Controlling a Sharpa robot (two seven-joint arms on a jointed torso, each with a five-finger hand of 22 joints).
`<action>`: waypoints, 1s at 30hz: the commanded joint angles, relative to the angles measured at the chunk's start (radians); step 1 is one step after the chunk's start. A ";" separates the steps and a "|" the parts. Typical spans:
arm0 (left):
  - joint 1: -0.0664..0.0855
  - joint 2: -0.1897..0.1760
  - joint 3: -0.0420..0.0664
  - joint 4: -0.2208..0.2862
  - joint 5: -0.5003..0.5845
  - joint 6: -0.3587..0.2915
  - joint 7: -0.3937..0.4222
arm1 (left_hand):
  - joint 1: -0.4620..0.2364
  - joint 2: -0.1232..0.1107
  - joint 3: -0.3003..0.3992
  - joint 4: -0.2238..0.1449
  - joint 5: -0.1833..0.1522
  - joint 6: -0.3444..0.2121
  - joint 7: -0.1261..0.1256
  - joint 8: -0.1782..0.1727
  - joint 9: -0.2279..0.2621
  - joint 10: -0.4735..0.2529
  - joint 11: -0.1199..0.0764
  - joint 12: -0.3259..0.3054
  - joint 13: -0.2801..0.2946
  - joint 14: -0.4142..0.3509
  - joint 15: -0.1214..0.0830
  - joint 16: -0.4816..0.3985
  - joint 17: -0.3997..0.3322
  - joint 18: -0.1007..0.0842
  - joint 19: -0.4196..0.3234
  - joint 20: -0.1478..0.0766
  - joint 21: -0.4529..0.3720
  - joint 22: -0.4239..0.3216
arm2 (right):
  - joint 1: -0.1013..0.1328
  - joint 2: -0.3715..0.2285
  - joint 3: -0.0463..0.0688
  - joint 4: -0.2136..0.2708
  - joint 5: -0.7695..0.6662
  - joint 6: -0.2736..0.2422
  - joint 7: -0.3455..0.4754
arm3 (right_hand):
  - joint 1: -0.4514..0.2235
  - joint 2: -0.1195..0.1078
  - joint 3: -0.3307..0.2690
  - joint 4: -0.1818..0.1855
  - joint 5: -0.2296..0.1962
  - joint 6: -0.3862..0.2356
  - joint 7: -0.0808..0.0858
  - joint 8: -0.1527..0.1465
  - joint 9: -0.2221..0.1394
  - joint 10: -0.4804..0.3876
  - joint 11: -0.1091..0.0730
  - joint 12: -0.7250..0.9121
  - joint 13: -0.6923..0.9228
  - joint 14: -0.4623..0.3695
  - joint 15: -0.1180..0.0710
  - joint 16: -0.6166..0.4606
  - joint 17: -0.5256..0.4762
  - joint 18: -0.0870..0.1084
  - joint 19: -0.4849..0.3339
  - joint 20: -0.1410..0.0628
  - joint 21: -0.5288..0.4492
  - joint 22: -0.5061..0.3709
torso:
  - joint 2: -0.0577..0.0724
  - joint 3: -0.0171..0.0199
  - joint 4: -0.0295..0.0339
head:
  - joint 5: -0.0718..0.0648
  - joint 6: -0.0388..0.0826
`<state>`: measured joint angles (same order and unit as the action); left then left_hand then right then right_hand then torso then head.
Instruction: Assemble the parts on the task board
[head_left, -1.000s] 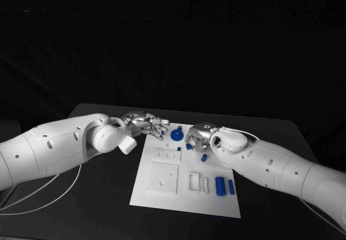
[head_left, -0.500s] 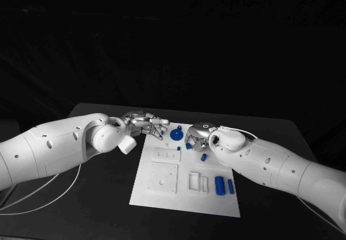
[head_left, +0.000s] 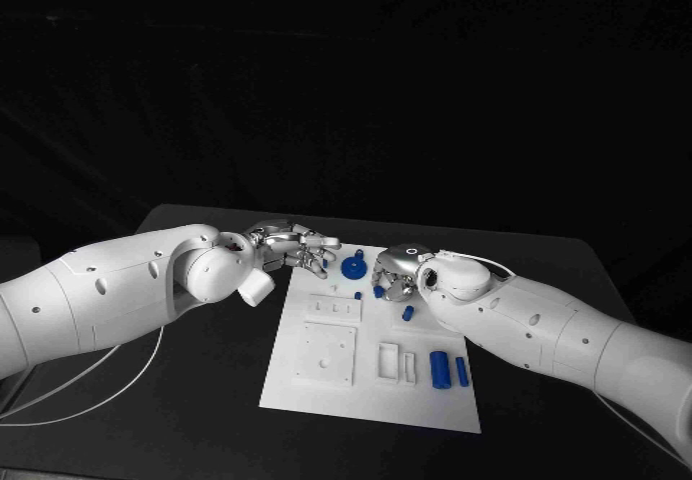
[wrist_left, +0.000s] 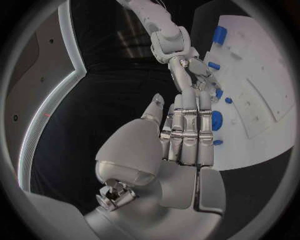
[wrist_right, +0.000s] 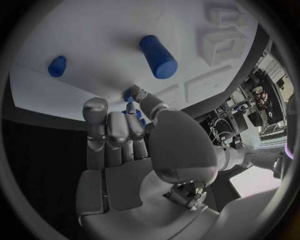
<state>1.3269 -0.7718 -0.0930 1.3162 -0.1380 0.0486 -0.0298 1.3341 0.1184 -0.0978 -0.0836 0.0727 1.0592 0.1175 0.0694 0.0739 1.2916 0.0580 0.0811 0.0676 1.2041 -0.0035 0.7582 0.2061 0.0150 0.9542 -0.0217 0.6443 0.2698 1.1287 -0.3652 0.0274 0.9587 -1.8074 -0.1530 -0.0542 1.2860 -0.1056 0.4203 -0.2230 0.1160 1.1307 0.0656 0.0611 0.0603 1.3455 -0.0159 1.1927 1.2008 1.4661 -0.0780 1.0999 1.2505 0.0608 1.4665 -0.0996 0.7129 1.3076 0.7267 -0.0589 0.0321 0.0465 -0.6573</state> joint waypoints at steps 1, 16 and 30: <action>0.001 0.002 0.001 0.001 -0.001 0.012 0.004 | 0.001 -0.006 -0.001 0.006 -0.003 -0.008 0.001 0.002 0.000 -0.005 0.001 0.001 -0.001 0.003 0.004 -0.003 0.001 -0.001 -0.004 0.001 0.003 -0.002 | -0.001 0.002 -0.001 -0.002 -0.006 0.001 -0.036 | -0.010 0.001 -0.025 0.030 -0.015 0.015 0.006 0.001 0.002 0.002 0.010 0.007 0.002 0.002 0.011 0.005 0.002 0.011 0.054 0.010 0.005 0.074 | -0.001 0.0008 0.0002 | -0.001 0.000; 0.001 0.002 0.000 0.001 -0.002 0.013 0.000 | 0.002 -0.008 -0.001 0.006 -0.004 -0.011 0.002 0.002 -0.001 -0.007 0.002 0.000 -0.001 0.003 0.004 -0.003 0.001 -0.001 -0.004 0.002 0.002 -0.002 | -0.001 0.009 -0.002 0.007 -0.012 -0.054 -0.129 | -0.039 -0.045 -0.141 0.204 -0.061 0.042 0.005 0.001 0.003 0.003 0.007 0.002 0.000 0.003 0.015 0.009 0.005 0.016 0.056 0.014 0.018 0.063 | -0.001 0.0001 -0.0004 | -0.003 0.001; 0.001 0.001 0.000 0.001 -0.003 0.013 -0.004 | 0.003 -0.008 -0.001 0.006 -0.003 -0.013 0.003 0.002 -0.001 -0.009 0.002 0.000 -0.001 0.003 0.004 -0.003 0.001 -0.001 -0.004 0.002 0.002 -0.003 | -0.001 0.001 -0.003 0.026 -0.003 -0.065 -0.149 | -0.044 -0.093 -0.298 0.370 -0.067 0.026 0.006 0.002 0.004 -0.001 0.005 -0.012 -0.005 0.002 0.010 -0.001 0.005 0.015 0.055 0.008 0.014 0.049 | -0.001 0.0006 -0.0010 | -0.003 0.002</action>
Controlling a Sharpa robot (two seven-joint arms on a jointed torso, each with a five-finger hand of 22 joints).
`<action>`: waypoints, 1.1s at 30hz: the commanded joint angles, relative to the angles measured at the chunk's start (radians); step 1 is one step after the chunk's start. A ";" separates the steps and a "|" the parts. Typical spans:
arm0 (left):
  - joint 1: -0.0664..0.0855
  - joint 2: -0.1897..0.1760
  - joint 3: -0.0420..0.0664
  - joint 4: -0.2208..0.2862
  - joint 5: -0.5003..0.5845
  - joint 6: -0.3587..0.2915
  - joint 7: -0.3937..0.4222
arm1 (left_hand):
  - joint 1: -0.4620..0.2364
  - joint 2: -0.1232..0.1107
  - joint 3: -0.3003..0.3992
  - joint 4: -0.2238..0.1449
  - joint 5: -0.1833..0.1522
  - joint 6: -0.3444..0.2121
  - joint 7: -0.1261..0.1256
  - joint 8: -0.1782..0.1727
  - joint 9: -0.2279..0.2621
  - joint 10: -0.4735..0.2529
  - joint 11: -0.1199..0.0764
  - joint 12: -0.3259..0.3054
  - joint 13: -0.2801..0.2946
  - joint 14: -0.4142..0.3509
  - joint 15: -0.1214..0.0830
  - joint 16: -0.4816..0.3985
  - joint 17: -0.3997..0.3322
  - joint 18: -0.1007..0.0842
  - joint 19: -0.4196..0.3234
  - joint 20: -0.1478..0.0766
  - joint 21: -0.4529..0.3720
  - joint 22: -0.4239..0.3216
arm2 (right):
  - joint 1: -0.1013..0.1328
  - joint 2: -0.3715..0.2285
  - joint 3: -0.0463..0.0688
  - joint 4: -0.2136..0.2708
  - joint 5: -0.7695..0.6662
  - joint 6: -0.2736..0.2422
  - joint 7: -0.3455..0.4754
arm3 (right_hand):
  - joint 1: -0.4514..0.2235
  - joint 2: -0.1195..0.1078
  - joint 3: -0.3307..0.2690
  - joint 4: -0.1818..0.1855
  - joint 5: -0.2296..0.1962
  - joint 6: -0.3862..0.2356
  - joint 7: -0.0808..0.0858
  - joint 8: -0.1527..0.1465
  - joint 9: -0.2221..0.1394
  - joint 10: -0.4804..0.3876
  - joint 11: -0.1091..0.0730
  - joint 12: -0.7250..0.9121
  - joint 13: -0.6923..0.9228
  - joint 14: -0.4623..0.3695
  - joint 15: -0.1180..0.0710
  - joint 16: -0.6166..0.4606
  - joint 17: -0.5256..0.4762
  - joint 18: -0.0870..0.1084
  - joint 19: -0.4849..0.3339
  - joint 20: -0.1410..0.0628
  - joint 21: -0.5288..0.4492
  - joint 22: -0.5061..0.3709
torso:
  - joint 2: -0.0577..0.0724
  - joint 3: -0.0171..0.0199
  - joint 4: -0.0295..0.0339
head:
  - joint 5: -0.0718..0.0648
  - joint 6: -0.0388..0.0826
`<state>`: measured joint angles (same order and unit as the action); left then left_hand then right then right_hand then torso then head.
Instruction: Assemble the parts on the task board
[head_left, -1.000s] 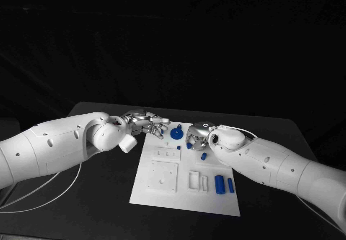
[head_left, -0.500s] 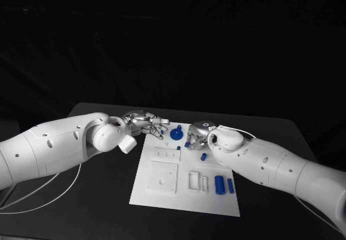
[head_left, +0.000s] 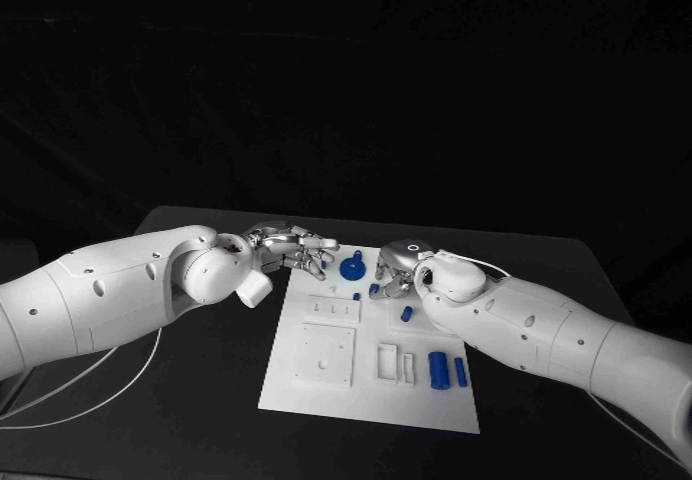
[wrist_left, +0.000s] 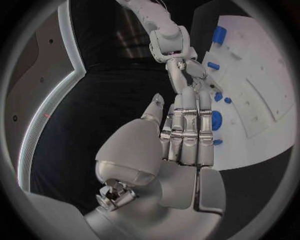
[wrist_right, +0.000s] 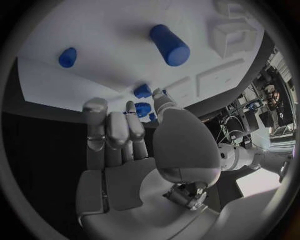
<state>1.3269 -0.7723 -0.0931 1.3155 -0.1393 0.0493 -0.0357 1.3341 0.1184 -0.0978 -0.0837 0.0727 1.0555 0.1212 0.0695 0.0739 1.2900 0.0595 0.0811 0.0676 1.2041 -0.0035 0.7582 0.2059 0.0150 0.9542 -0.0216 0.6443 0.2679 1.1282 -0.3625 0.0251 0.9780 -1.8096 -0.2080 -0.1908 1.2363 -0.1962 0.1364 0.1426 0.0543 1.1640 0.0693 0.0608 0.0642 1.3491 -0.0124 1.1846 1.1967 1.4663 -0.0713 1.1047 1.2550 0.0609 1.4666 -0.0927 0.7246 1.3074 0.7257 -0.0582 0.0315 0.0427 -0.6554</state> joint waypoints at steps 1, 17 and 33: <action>0.001 0.001 0.001 0.002 -0.002 0.012 0.002 | 0.003 -0.008 -0.001 0.006 -0.003 -0.009 -0.001 0.002 -0.001 -0.007 0.001 0.000 -0.001 0.003 0.004 -0.003 0.001 -0.001 -0.004 0.002 0.002 -0.001 | 0.000 -0.003 0.000 0.009 0.000 -0.010 -0.010 | 0.001 -0.012 -0.035 0.010 -0.005 -0.014 0.004 0.001 -0.001 -0.006 0.002 -0.006 -0.002 0.001 0.003 -0.008 -0.001 0.015 0.055 0.000 0.003 0.049 | 0.000 0.0000 -0.0004 | 0.001 0.000; 0.001 -0.001 0.000 0.005 -0.003 0.011 0.003 | 0.001 -0.009 -0.002 0.007 -0.004 -0.012 0.000 0.002 -0.001 -0.008 0.002 0.001 -0.001 0.002 0.005 -0.003 0.001 -0.001 -0.004 0.002 0.002 -0.001 | 0.000 -0.047 0.000 0.054 0.036 -0.054 0.100 | 0.057 0.029 0.236 -0.240 0.203 -0.045 0.005 0.001 -0.002 0.002 0.003 0.012 0.016 0.004 0.001 0.007 0.013 0.017 0.055 0.001 0.029 0.058 | 0.000 -0.0001 -0.0022 | 0.000 0.002; 0.001 0.002 0.000 0.004 -0.004 0.013 0.003 | 0.001 -0.009 -0.001 0.007 -0.004 -0.013 0.000 0.003 0.000 -0.009 0.001 0.001 -0.001 0.003 0.005 -0.003 0.001 0.000 -0.004 0.002 0.002 -0.002 | 0.003 -0.031 0.000 0.002 0.033 -0.019 0.185 | 0.026 0.057 0.341 -0.418 0.288 -0.087 -0.028 0.001 -0.002 0.004 -0.029 0.010 0.020 0.001 -0.017 -0.003 0.009 -0.005 0.052 -0.016 0.065 0.089 | 0.002 0.0007 0.0011 | -0.001 0.004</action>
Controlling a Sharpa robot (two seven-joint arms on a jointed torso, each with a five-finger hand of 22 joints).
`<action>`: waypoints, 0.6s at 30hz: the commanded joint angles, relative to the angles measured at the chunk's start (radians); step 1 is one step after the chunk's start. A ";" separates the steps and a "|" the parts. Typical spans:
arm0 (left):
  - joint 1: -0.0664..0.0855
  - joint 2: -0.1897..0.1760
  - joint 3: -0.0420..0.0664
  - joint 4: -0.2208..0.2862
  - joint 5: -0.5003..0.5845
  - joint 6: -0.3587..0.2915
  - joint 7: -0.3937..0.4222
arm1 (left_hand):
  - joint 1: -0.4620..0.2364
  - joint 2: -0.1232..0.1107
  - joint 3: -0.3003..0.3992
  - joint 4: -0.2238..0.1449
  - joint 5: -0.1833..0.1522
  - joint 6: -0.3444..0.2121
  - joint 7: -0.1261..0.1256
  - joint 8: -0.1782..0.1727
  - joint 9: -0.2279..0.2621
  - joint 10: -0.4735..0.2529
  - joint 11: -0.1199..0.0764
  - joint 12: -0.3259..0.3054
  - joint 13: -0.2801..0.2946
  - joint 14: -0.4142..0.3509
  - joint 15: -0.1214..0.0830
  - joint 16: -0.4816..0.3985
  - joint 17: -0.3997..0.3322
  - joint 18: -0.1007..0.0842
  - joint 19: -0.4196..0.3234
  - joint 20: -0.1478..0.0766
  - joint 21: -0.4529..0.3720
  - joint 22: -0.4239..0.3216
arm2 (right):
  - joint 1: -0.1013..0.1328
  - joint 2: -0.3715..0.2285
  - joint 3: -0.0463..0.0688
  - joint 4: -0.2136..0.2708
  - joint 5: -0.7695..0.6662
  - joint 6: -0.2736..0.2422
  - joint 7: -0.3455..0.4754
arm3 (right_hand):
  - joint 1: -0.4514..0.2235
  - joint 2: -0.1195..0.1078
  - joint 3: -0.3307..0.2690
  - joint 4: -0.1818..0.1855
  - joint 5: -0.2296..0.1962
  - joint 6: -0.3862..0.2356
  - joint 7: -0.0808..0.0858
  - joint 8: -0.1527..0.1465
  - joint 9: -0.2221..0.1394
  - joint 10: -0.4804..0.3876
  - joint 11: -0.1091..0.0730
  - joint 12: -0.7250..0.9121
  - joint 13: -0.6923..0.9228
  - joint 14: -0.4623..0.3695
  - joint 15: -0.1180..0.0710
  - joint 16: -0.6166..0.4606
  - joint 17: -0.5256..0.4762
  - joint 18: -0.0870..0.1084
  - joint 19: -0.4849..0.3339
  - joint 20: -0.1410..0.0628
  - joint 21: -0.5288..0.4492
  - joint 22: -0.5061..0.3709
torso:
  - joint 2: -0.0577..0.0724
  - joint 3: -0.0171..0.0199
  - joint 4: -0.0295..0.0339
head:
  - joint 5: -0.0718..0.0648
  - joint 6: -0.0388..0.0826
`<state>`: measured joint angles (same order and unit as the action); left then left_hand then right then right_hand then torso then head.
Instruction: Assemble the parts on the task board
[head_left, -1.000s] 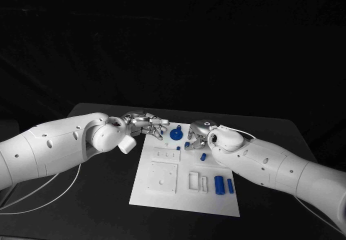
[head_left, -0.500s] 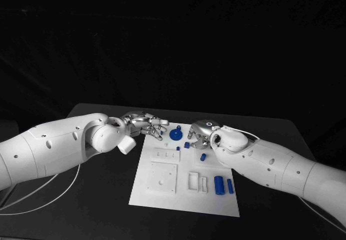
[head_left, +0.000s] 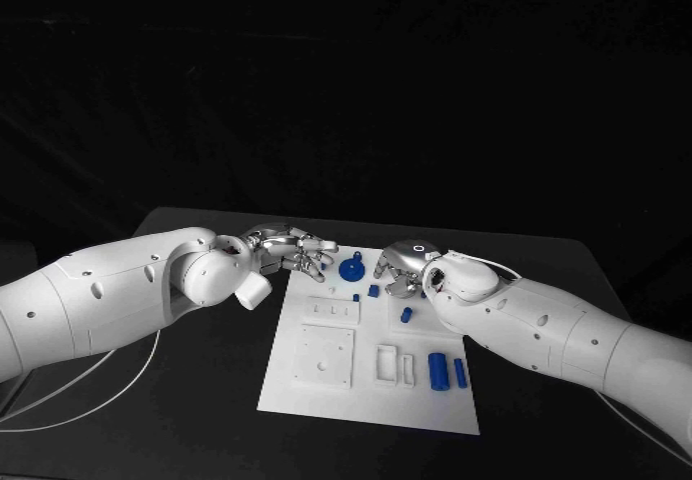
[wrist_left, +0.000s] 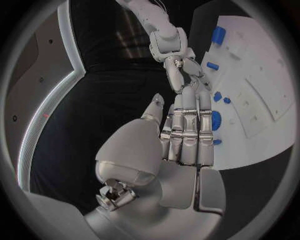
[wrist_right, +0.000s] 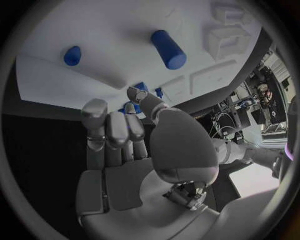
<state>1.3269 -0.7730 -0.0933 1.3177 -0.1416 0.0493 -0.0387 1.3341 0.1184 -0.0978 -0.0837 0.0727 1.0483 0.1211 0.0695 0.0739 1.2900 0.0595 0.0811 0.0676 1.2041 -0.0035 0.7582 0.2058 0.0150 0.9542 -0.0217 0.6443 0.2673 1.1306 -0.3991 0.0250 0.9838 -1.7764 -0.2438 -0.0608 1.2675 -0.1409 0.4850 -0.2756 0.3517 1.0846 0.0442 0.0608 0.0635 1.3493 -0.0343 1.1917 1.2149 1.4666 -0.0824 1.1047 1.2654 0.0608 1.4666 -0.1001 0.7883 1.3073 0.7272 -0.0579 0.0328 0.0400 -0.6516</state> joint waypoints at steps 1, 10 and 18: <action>0.001 0.003 0.000 0.001 -0.001 0.014 0.006 | 0.001 -0.009 -0.001 0.007 -0.004 -0.005 0.000 0.003 0.000 -0.009 0.001 0.001 -0.001 0.003 0.005 -0.003 0.001 0.000 -0.004 0.002 0.002 -0.001 | 0.001 0.009 0.000 -0.006 0.001 0.017 0.059 | -0.003 0.004 -0.015 0.001 -0.025 -0.010 -0.005 0.001 -0.001 0.004 -0.008 0.004 0.003 0.001 -0.005 -0.004 -0.002 -0.006 0.052 -0.008 -0.001 0.088 | 0.001 0.0008 -0.0006 | 0.002 -0.001; 0.001 0.006 0.000 0.001 -0.001 0.018 0.005 | 0.001 -0.009 -0.001 0.007 -0.004 -0.005 0.000 0.003 0.000 -0.009 0.001 0.001 -0.001 0.003 0.005 -0.003 0.001 0.000 -0.004 0.002 0.002 -0.001 | 0.002 0.029 -0.001 -0.026 0.006 0.019 0.081 | 0.020 0.014 -0.080 0.005 -0.109 -0.035 -0.010 0.001 -0.001 0.008 -0.011 0.003 0.006 0.002 -0.008 -0.007 -0.002 -0.010 0.053 -0.011 -0.007 0.086 | 0.001 -0.0012 0.0009 | 0.002 -0.007; 0.001 0.007 0.000 0.002 -0.002 0.020 0.004 | 0.001 -0.009 -0.001 0.007 -0.004 -0.005 0.000 0.003 0.000 -0.009 0.001 0.001 -0.001 0.003 0.005 -0.003 0.001 0.000 -0.004 0.002 0.002 -0.001 | 0.002 0.034 -0.011 -0.037 0.003 0.035 0.088 | 0.038 0.019 -0.099 0.003 -0.133 -0.051 -0.019 0.001 -0.001 0.006 -0.014 -0.002 0.004 0.000 -0.011 -0.010 -0.002 -0.011 0.052 -0.013 -0.013 0.086 | 0.000 -0.0008 -0.0005 | 0.004 -0.008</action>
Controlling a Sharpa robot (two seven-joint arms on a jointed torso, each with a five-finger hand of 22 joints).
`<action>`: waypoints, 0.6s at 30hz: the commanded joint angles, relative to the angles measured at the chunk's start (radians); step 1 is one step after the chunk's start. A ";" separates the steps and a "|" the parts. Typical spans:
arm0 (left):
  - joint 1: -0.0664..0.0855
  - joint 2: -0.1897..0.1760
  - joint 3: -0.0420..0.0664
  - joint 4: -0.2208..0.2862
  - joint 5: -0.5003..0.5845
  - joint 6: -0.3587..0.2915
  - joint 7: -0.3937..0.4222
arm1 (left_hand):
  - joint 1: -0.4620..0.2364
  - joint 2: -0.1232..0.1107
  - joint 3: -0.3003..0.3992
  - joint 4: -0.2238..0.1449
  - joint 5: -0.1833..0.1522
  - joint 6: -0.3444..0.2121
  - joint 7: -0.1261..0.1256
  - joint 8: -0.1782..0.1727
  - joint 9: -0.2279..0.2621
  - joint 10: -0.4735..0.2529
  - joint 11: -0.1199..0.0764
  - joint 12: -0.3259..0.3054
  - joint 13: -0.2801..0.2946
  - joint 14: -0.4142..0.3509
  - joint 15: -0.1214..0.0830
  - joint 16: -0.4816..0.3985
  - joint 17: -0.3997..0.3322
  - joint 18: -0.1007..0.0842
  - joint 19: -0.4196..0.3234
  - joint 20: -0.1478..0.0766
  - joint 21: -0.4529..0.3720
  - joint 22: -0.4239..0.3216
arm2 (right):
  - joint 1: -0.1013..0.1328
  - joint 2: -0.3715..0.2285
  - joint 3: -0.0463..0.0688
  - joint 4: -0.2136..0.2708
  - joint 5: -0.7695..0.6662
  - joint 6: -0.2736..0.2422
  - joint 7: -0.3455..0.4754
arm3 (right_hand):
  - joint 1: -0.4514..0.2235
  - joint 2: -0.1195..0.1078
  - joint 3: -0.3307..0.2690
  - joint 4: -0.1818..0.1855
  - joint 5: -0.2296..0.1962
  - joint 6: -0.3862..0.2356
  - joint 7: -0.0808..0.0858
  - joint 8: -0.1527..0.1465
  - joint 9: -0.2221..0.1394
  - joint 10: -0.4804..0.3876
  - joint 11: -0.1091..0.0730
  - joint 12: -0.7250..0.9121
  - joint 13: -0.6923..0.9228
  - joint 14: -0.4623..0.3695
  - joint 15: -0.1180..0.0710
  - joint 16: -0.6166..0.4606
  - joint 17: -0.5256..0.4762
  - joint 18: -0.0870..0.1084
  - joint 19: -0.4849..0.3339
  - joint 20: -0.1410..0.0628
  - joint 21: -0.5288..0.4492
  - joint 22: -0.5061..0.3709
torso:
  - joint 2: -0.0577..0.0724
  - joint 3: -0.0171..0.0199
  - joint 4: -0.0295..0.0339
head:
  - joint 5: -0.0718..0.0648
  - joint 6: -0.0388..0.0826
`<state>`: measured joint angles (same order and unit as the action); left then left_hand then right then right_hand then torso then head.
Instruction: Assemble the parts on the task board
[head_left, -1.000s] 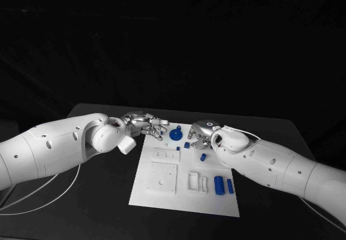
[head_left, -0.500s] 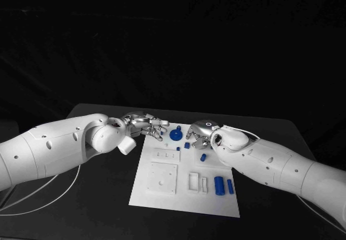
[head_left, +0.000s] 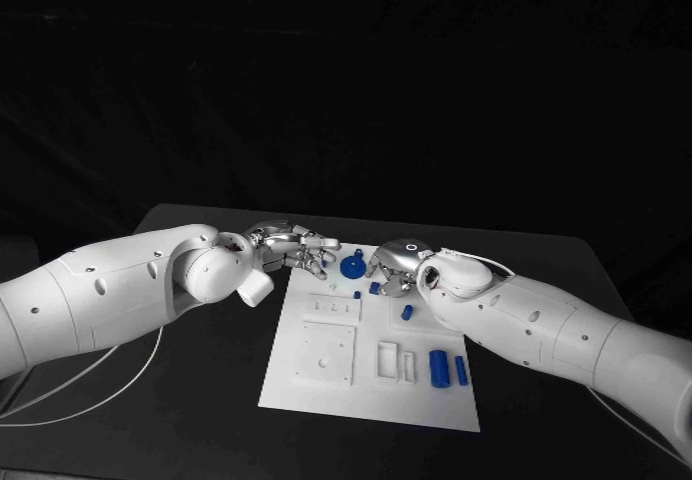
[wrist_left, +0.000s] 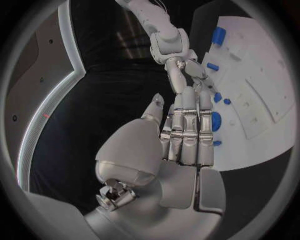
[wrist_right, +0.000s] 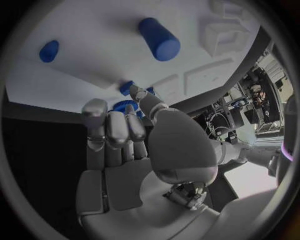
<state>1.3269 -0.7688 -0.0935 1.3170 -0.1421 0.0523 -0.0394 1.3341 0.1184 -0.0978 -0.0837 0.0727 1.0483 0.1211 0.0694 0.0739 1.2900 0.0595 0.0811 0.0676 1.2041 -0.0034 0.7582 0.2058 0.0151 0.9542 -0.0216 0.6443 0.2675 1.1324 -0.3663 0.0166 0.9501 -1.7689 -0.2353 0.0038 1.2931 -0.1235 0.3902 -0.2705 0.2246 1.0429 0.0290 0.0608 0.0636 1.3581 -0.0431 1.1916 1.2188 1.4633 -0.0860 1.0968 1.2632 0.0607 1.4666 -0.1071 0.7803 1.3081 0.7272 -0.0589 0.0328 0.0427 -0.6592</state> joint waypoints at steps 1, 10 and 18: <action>0.001 0.002 0.001 0.002 -0.002 0.017 0.004 | 0.002 -0.010 -0.001 0.007 -0.004 -0.006 0.000 0.003 0.000 -0.009 0.002 0.001 -0.001 0.002 0.005 -0.003 0.001 -0.001 -0.005 0.003 0.002 -0.002 | 0.000 0.002 -0.005 -0.006 -0.007 0.031 0.022 | 0.014 0.002 -0.004 -0.002 -0.006 -0.010 -0.005 0.001 -0.001 -0.003 -0.005 -0.003 -0.001 0.003 -0.008 -0.003 0.000 -0.011 0.052 -0.006 -0.004 0.086 | 0.000 0.0006 -0.0006 | 0.001 -0.001; 0.001 0.004 0.001 0.000 -0.003 0.020 0.004 | 0.002 -0.010 -0.001 0.007 -0.004 -0.006 0.000 0.003 0.000 -0.009 0.002 0.001 -0.001 0.002 0.005 -0.003 0.001 -0.001 -0.005 0.003 0.002 -0.002 | 0.000 -0.001 -0.014 -0.014 -0.028 0.051 0.019 | 0.019 -0.001 0.028 -0.005 0.001 -0.007 -0.014 0.001 -0.001 -0.005 -0.007 -0.006 -0.004 0.000 -0.010 -0.004 -0.001 -0.016 0.049 -0.009 -0.007 0.088 | 0.000 -0.0003 0.0001 | 0.000 -0.004; 0.001 0.004 0.001 0.000 -0.003 0.020 0.004 | 0.002 -0.010 -0.001 0.007 -0.004 -0.006 0.000 0.003 0.000 -0.009 0.002 0.001 -0.001 0.002 0.005 -0.003 0.001 -0.001 -0.005 0.003 0.002 -0.002 | 0.000 -0.003 -0.015 -0.011 -0.034 0.052 0.020 | 0.016 -0.002 0.055 -0.006 -0.002 0.002 -0.015 0.001 -0.001 -0.006 -0.008 -0.005 -0.004 0.000 -0.010 -0.004 -0.001 -0.016 0.048 -0.009 -0.004 0.088 | 0.000 0.0004 -0.0003 | 0.000 -0.006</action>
<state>1.3269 -0.7671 -0.0935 1.3155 -0.1431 0.0571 -0.0401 1.3341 0.1184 -0.0978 -0.0837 0.0727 1.0483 0.1211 0.0694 0.0739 1.2865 0.0630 0.0811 0.0676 1.2041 -0.0035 0.7582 0.2058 0.0150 0.9542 -0.0216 0.6443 0.2667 1.1322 -0.3696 0.0021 0.9376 -1.7832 -0.2034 0.0136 1.3021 -0.1225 0.4382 -0.2763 0.2199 1.0381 0.0130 0.0608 0.0637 1.3545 -0.0467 1.1882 1.2156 1.4665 -0.0893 1.0968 1.2624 0.0608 1.4666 -0.1071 0.7766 1.3079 0.7272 -0.0585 0.0325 0.0431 -0.6643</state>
